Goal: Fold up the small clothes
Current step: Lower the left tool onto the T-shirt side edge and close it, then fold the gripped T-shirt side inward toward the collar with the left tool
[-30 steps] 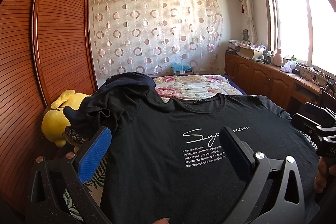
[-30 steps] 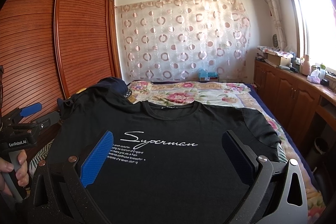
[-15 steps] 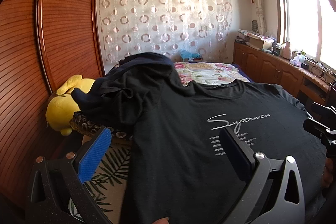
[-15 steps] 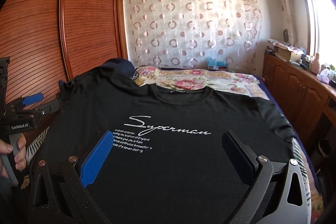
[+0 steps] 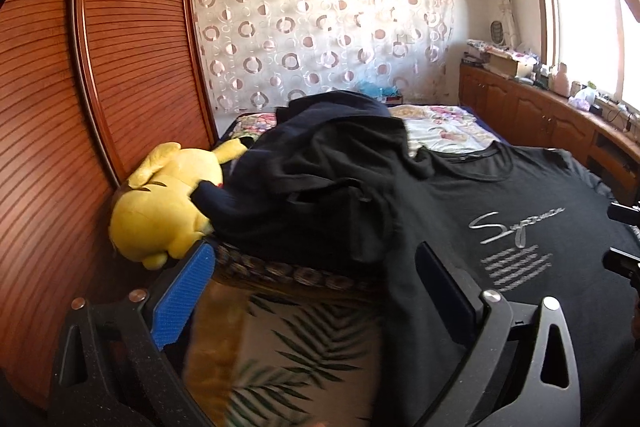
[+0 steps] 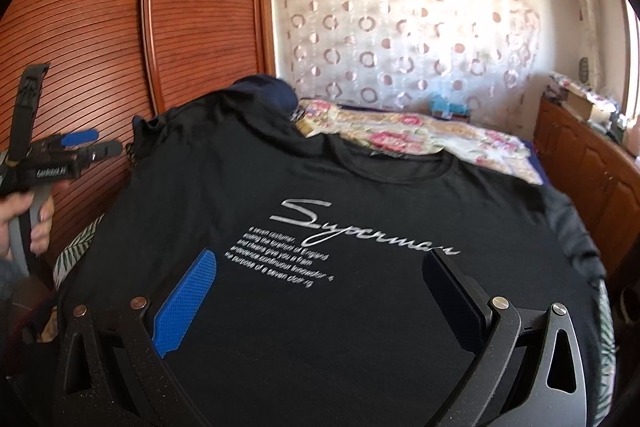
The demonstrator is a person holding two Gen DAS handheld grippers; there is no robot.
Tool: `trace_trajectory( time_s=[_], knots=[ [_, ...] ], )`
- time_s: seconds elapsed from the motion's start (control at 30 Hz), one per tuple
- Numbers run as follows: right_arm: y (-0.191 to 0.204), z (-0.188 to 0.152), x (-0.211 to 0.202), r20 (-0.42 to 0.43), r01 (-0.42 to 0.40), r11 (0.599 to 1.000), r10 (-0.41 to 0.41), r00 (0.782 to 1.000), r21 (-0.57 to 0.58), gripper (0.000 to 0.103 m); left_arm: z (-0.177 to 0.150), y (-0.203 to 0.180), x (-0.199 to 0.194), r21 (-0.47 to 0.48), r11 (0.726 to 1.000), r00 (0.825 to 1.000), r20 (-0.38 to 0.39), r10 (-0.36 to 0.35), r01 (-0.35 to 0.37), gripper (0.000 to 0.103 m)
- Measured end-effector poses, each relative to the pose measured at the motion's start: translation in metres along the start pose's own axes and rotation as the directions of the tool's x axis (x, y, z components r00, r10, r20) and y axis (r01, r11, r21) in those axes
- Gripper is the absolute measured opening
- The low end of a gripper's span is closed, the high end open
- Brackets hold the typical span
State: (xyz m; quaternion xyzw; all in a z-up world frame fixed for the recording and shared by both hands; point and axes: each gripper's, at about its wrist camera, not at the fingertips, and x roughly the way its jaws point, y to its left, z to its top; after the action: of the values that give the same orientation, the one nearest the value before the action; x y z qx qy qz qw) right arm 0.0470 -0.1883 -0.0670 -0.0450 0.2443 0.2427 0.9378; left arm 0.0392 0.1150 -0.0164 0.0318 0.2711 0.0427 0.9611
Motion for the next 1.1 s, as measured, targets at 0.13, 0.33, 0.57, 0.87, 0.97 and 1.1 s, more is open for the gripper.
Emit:
trace_trajectory(
  time_s=[0.13, 0.33, 0.57, 0.87, 0.97, 1.1],
  knots=[
    [-0.009, 0.004, 0.0, -0.018, -0.024, 1.0, 0.024, 1.0, 0.003, 0.103, 0.007, 0.014, 0.013, 0.0, 1.0, 1.0, -0.016, 0.0, 0.0, 0.083],
    [-0.011, 0.011, -0.005, -0.005, -0.03, 0.999, 0.03, 1.0, -0.012, 0.103, 0.027, 0.014, 0.026, -0.009, 0.994, 0.994, -0.031, -0.106, 0.106, 0.071],
    [0.003, 0.013, -0.001, 0.018, -0.031, 0.999, 0.032, 0.999, -0.041, 0.103, 0.043, 0.016, 0.055, -0.058, 0.993, 0.989, -0.096, -0.111, 0.105, 0.069],
    [0.003, 0.009, 0.003, 0.013, -0.032, 0.999, 0.033, 0.999, -0.024, 0.103, 0.045, 0.021, 0.068, -0.094, 0.986, 0.975, -0.163, -0.153, 0.139, 0.005],
    [0.002, 0.011, 0.005, 0.016, -0.03, 0.999, 0.03, 0.999, -0.017, 0.103, 0.057, 0.014, 0.054, -0.057, 0.986, 0.979, -0.118, -0.164, 0.158, 0.003],
    [0.0, 0.01, 0.004, 0.021, -0.025, 1.0, 0.025, 0.999, -0.002, 0.103, 0.081, -0.008, 0.034, 0.008, 0.982, 0.98, -0.064, -0.189, 0.19, 0.002]
  ],
)
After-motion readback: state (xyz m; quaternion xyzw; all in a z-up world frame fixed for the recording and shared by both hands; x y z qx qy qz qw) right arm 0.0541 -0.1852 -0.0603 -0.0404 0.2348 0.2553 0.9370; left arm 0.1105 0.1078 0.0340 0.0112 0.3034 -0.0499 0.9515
